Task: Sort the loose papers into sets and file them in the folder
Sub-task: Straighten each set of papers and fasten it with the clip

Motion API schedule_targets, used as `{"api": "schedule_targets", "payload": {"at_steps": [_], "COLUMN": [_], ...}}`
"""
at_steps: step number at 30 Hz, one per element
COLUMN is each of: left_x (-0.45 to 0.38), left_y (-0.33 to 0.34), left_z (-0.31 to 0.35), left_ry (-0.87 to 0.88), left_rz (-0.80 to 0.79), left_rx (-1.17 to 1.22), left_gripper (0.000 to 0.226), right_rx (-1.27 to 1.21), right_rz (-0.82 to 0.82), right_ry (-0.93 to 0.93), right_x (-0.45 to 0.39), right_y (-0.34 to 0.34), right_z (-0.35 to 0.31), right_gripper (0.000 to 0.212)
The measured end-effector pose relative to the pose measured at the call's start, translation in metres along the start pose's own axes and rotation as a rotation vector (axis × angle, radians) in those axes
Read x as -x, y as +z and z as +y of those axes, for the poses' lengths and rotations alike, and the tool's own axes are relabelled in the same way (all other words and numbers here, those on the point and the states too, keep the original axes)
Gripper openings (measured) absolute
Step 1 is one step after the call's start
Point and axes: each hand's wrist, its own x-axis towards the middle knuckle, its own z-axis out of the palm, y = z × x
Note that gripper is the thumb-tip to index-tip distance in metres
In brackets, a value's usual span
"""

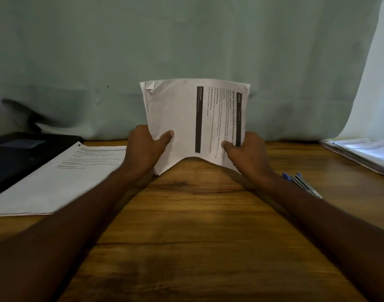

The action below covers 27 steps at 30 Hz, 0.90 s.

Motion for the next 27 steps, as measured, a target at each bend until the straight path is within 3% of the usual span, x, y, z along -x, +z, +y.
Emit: {"api": "schedule_targets", "payload": {"at_steps": [5, 9, 13, 18, 21, 25, 27], "left_x": [0.001, -0.001, -0.001, -0.002, 0.002, 0.0, 0.002], "left_y": [0.003, -0.001, -0.001, -0.002, 0.003, 0.002, 0.002], "left_z": [-0.004, 0.001, -0.003, 0.002, -0.001, -0.001, 0.0], "left_ry": [-0.004, 0.032, -0.01, -0.006, -0.057, -0.04, -0.07], "left_rz": [-0.01, 0.016, -0.012, 0.035, -0.019, 0.022, -0.004], "left_rx": [-0.023, 0.013, -0.024, 0.043, 0.018, 0.042, 0.033], "left_gripper": [0.056, 0.05, 0.055, 0.048, 0.055, 0.052, 0.054], "right_rx": [0.021, 0.015, 0.047, 0.031, 0.007, -0.004, 0.024], "right_rz": [-0.079, -0.03, -0.099, -0.002, -0.095, -0.04, -0.093], "right_ry": [0.081, 0.027, 0.078, 0.052, 0.134, 0.057, 0.083], "right_x": [-0.001, -0.004, -0.002, -0.007, -0.005, -0.007, -0.008], "right_y": [-0.001, -0.005, -0.003, -0.004, -0.003, -0.006, -0.005], "right_z": [0.005, 0.005, 0.009, 0.008, 0.012, 0.011, 0.012], "right_gripper": [0.044, 0.044, 0.045, 0.039, 0.044, 0.045, 0.046]}}
